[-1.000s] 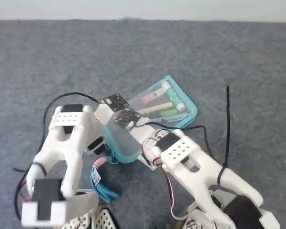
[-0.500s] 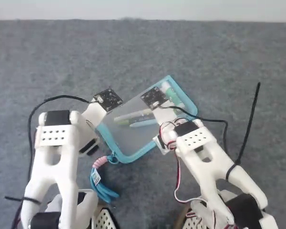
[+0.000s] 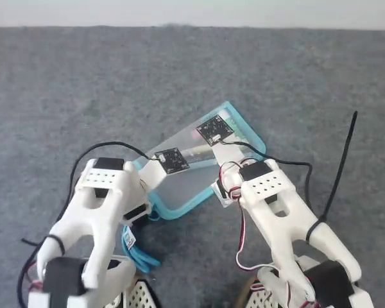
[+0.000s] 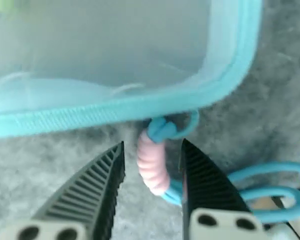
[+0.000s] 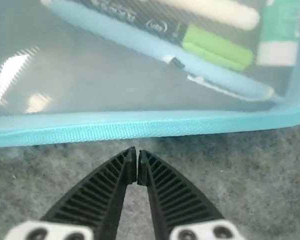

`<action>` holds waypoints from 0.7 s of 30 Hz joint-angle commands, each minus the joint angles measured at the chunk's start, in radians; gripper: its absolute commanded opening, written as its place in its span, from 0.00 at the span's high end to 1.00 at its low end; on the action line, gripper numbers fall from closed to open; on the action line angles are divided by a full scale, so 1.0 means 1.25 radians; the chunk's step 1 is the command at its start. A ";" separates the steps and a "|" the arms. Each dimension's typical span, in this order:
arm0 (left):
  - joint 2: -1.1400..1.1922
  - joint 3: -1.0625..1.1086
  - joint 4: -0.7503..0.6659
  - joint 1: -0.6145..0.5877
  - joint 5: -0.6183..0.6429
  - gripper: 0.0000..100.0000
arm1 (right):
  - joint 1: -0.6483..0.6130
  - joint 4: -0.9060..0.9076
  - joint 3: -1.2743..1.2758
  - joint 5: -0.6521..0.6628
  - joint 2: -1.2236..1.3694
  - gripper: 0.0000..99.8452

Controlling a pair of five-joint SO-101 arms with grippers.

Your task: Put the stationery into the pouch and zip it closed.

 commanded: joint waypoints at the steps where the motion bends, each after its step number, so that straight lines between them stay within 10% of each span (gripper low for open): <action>1: 0.049 -0.003 -0.060 0.006 -0.009 0.83 | 0.007 0.006 -0.039 -0.002 -0.013 0.99; 21: 0.028 -0.075 -0.011 0.015 0.065 0.99 | 0.012 0.009 -0.039 -0.002 -0.015 0.99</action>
